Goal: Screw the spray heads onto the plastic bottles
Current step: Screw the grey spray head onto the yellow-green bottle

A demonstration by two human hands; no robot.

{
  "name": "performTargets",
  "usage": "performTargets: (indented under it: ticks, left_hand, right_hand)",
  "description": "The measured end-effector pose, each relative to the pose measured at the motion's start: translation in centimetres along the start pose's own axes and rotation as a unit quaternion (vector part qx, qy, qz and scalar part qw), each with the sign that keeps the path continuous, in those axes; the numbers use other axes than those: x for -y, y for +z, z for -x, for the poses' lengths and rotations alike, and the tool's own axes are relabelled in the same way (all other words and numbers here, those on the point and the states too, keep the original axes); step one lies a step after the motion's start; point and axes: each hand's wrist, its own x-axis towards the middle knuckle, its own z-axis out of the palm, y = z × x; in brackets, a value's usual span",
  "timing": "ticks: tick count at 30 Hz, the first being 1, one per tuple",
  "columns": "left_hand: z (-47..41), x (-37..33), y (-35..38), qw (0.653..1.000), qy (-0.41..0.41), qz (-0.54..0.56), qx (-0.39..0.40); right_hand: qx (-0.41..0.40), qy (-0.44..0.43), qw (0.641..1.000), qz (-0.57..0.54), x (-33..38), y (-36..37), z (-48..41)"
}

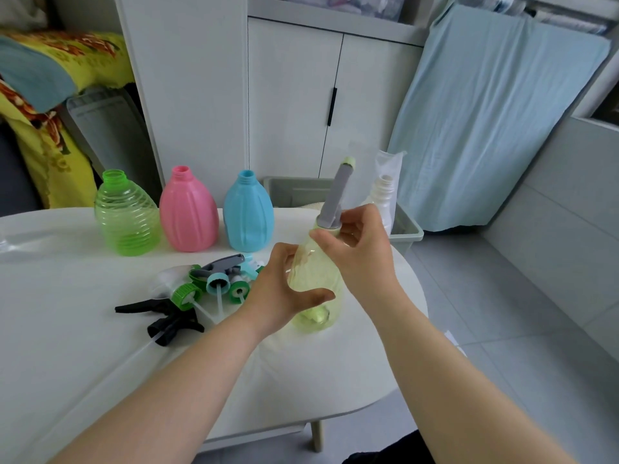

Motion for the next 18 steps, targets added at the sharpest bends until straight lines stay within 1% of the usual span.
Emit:
performTargets:
  ticks: [1, 2, 4, 6, 8, 11, 13, 14, 17, 18]
  left_hand:
    - [0.0, 0.0, 0.0, 1.0, 0.001, 0.0, 0.001]
    - [0.0, 0.0, -0.1, 1.0, 0.002, 0.001, 0.003]
    - [-0.1, 0.1, -0.1, 1.0, 0.002, 0.006, 0.006]
    - [-0.1, 0.1, 0.0, 1.0, 0.001, 0.01, 0.005]
    - [-0.1, 0.1, 0.0, 1.0, -0.002, 0.01, 0.004]
    - [0.0, 0.1, 0.0, 1.0, 0.001, 0.006, -0.003]
    - [0.0, 0.0, -0.1, 1.0, -0.001, 0.005, -0.002]
    - [0.0, 0.0, -0.1, 1.0, -0.001, 0.009, 0.001]
    - [-0.1, 0.0, 0.0, 1.0, -0.004, 0.026, 0.004]
    - [-0.2, 0.0, 0.0, 1.0, -0.005, 0.029, 0.006]
  right_hand:
    - [0.001, -0.002, 1.0, 0.005, -0.1, 0.1, 0.0]
    - [0.018, 0.0, 1.0, -0.004, -0.2, 0.1, 0.1]
    - [0.081, 0.017, 0.996, -0.045, -0.1, -0.5, 0.2]
    - [0.114, 0.027, 0.991, -0.068, 0.2, -1.2, 0.1]
    - [0.102, 0.022, 0.993, -0.06, 0.2, -1.3, -0.1]
    - [0.04, 0.01, 0.999, 0.018, 0.1, -0.3, -0.3]
    - [0.028, 0.009, 0.999, 0.033, -0.1, -0.1, -0.4]
    - [0.051, 0.013, 0.999, 0.014, -0.2, -0.4, -0.4]
    - [0.171, 0.036, 0.983, -0.062, 0.0, -1.6, -0.3]
    - [0.188, 0.037, 0.978, -0.081, 0.0, -1.9, -0.3]
